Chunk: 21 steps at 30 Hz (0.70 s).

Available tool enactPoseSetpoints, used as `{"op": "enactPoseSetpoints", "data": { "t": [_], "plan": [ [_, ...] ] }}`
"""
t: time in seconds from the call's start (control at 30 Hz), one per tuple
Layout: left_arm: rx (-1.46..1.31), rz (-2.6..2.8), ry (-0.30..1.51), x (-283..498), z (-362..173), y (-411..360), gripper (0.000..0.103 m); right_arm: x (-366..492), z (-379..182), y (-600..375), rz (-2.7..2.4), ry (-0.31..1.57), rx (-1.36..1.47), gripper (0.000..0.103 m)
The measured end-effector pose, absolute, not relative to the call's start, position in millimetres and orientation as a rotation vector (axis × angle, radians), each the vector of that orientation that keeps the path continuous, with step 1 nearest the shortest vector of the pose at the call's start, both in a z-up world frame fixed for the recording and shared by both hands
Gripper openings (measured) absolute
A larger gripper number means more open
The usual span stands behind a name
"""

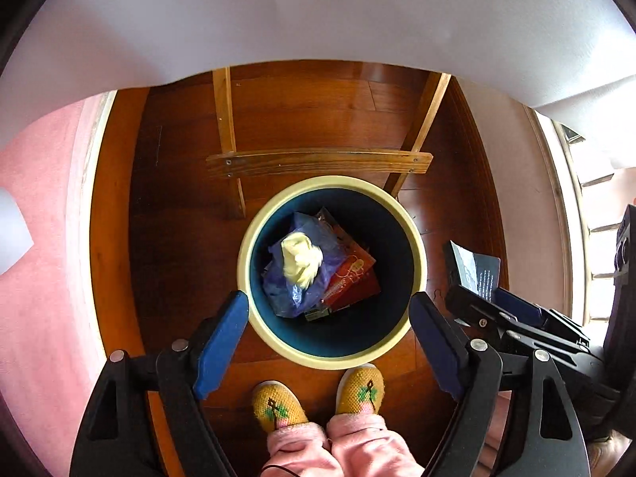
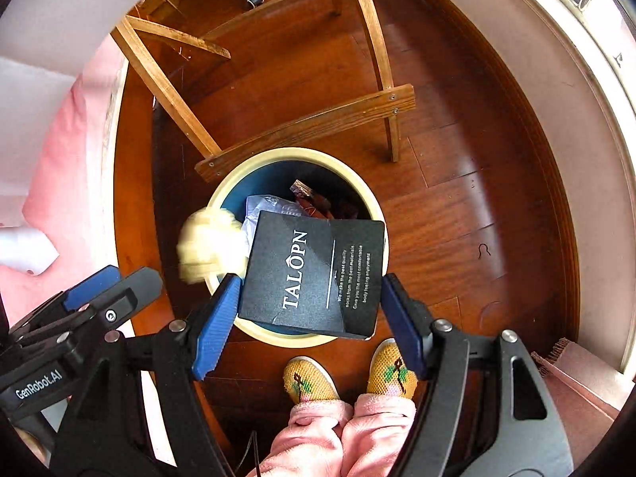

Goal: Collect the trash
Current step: 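Open both tools to drop the card and yellow paper into the bin, then raise both tools back up toward the table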

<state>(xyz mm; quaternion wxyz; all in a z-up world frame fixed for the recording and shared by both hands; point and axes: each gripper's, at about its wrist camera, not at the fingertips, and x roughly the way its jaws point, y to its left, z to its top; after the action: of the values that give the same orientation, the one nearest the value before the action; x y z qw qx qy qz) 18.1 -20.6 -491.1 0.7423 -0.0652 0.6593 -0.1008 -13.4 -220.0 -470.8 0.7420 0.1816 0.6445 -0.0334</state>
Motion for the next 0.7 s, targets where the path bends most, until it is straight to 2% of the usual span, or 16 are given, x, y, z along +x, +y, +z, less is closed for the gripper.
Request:
{"op": "enactPoseSetpoints", "data": {
  "t": [0.7],
  "plan": [
    [-0.199,-0.089,1.374,3,-434,36,0.084,21,-462,-182,-0.029,1.412,0.33,0.074]
  ]
}}
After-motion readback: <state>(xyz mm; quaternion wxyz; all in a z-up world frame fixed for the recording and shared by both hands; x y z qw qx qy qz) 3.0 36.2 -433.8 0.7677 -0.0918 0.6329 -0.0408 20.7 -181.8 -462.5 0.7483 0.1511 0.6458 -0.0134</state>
